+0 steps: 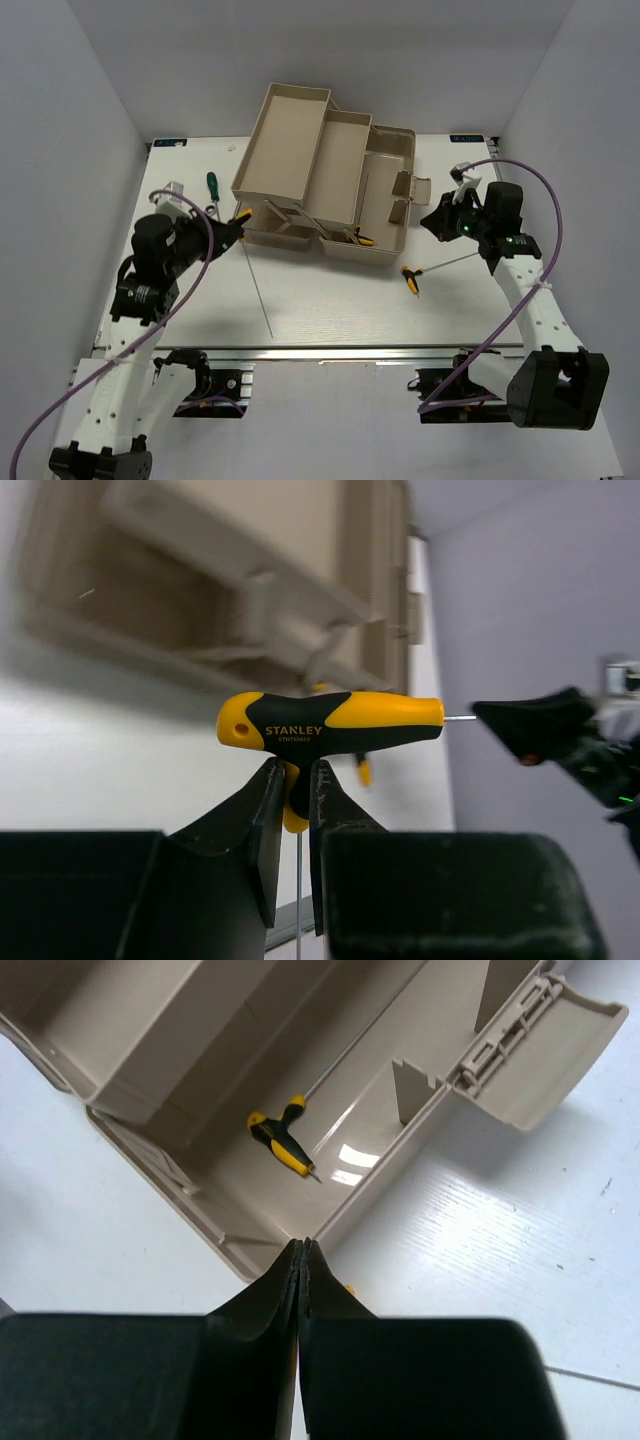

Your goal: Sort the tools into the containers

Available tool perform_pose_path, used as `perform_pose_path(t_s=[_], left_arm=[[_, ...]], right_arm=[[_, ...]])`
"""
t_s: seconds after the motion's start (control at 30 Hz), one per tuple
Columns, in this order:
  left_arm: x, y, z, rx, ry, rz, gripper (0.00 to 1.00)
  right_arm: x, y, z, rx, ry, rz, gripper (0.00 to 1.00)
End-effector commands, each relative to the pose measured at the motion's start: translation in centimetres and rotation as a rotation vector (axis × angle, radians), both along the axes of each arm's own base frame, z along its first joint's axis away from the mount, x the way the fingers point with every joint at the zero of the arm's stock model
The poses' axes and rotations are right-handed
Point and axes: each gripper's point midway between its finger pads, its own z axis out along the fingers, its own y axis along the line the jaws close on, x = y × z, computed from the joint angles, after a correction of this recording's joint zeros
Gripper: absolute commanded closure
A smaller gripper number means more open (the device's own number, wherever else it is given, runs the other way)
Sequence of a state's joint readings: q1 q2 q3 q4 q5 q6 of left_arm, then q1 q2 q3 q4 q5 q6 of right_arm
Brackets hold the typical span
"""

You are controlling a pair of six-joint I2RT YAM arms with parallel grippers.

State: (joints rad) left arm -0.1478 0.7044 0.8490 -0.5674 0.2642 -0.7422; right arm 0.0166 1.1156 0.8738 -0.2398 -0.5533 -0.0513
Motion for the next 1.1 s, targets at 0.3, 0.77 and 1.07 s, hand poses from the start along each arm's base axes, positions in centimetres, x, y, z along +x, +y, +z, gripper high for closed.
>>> perform_pose_path(t_s=[0.3, 0.77, 1.07], left_arm=[[7.9, -18.8, 9.8, -0.062, -0.261, -0.563, 1.0], [23.0, -33.4, 3.8, -0.05, -0.245, -0.613, 1.0], [27.9, -34.2, 1.7, -0.095, -0.256, -0.444, 1.0]], right_arm=[[-3.3, -1.9, -1.1, -0.059, -0.007, -0.019, 0.87], [-7.3, -2.3, -4.0, -0.044, 0.055, -0.035, 0.84], [-7.3, -2.0, -4.4, -0.021, 0.058, -0.023, 0.81]])
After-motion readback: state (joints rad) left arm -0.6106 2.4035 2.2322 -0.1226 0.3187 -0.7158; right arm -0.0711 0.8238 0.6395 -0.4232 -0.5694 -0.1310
